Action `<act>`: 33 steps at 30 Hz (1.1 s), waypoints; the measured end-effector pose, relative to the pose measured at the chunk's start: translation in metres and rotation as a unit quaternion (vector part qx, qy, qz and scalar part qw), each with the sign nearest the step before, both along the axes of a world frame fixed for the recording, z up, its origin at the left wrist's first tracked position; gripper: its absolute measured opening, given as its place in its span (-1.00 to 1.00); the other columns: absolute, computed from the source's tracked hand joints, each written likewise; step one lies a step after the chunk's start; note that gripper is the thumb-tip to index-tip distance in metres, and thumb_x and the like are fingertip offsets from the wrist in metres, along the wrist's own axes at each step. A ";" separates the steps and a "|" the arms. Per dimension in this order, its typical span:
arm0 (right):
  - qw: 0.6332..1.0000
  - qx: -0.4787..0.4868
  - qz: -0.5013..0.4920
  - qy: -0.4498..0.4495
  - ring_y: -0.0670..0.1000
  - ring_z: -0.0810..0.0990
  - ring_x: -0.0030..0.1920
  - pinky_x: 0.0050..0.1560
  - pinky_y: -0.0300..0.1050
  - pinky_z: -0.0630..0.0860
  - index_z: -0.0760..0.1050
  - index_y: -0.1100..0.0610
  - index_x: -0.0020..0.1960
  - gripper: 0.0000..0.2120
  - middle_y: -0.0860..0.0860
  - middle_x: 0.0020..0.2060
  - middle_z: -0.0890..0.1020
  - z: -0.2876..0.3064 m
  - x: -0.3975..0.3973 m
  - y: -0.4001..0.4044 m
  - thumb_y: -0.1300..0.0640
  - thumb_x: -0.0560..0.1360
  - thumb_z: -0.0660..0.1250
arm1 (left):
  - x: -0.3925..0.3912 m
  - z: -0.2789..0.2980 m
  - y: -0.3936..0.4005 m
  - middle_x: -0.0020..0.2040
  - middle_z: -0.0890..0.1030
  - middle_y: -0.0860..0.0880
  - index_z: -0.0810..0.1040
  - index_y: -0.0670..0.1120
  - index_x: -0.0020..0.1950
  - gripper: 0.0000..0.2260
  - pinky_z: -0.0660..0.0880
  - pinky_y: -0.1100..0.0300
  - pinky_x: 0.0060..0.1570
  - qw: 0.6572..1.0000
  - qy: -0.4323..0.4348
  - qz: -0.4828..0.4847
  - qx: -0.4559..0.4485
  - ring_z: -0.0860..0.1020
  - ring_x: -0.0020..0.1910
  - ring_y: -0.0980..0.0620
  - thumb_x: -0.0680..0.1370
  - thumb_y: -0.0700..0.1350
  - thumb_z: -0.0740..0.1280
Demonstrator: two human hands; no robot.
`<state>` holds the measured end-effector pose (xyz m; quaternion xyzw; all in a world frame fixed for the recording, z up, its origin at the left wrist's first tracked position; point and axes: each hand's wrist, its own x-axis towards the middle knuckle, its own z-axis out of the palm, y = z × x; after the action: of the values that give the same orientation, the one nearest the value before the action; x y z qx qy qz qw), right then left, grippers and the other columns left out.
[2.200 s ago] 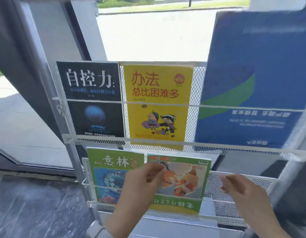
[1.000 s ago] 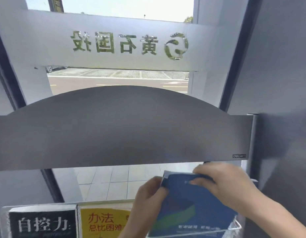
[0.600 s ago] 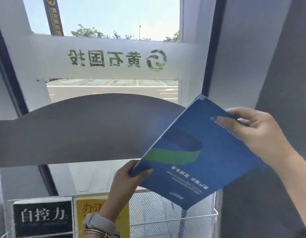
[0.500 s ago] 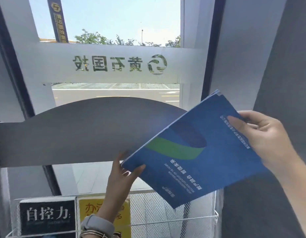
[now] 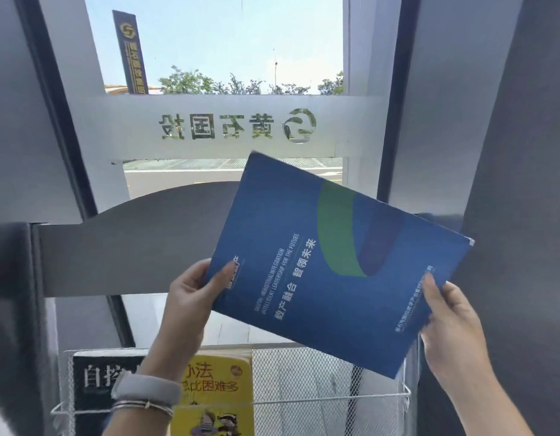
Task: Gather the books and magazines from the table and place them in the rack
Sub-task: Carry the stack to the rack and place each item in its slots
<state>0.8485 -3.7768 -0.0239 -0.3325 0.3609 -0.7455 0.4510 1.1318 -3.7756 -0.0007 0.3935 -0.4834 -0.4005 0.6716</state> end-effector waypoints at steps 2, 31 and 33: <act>0.994 0.030 -0.055 0.087 -0.02 0.57 -0.07 -0.22 -0.37 0.55 0.45 0.01 -0.08 -0.85 -0.02 -0.09 0.61 -0.005 -0.002 -0.004 0.09 0.38 0.39 | 0.005 0.029 0.000 -0.34 0.70 0.08 0.61 -0.07 -0.16 -0.95 0.55 0.32 -0.40 0.997 -0.066 0.017 -0.029 0.62 -0.38 0.15 0.41 -0.18 0.38; 0.829 0.093 0.064 0.548 -0.08 0.57 -0.28 -0.13 -0.23 0.53 0.52 -0.15 -0.26 -0.78 -0.37 -0.31 0.61 -0.063 -0.005 -0.041 0.16 0.45 0.36 | -0.024 0.009 -0.069 -0.11 0.64 -0.08 0.60 -0.06 -0.06 -0.79 0.52 0.02 -0.14 0.794 -0.606 -0.034 0.041 0.57 -0.11 -0.10 0.45 0.06 0.36; 0.813 0.112 0.068 0.567 -0.12 0.56 -0.27 -0.25 -0.39 0.43 0.50 -0.18 -0.28 -0.76 -0.27 -0.39 0.64 -0.078 -0.006 -0.040 0.14 0.44 0.36 | -0.026 -0.007 -0.071 -0.09 0.64 -0.08 0.60 -0.07 -0.03 -0.78 0.50 0.07 -0.15 0.778 -0.624 -0.048 0.055 0.57 -0.09 -0.10 0.48 0.05 0.33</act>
<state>0.8421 -3.8164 -0.1016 -0.6671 0.6102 -0.3466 0.2499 1.1054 -3.8470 -0.0076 0.5697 -0.7922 -0.1246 0.1798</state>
